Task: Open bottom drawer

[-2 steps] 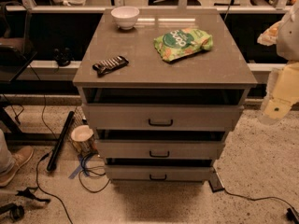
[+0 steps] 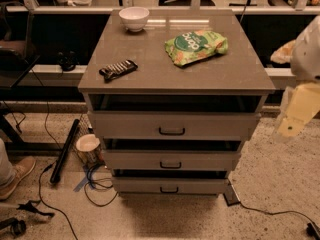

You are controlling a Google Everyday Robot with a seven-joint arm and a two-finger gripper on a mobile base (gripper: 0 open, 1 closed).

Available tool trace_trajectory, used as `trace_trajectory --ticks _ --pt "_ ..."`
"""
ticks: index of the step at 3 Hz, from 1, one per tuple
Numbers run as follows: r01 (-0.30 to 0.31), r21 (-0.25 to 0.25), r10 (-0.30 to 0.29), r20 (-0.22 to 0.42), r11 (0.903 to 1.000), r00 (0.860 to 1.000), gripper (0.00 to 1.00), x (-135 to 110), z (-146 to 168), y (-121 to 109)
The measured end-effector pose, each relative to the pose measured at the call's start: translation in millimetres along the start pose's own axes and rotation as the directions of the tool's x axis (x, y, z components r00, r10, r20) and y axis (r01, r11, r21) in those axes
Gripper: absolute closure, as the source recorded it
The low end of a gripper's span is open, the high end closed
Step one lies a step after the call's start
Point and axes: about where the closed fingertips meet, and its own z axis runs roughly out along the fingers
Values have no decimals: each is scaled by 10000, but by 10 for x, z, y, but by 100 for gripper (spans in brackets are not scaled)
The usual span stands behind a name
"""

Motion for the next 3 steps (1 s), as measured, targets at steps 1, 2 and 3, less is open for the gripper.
trace_trajectory --ticks 1,2,3 --pt "-73 -1036 186 1079 9946 9940 0 216 785 74" --pt "-227 -2376 853 2568 9711 9627 0 410 1829 326" --pt "-338 -3229 1399 3113 9458 9399 0 496 2444 582"
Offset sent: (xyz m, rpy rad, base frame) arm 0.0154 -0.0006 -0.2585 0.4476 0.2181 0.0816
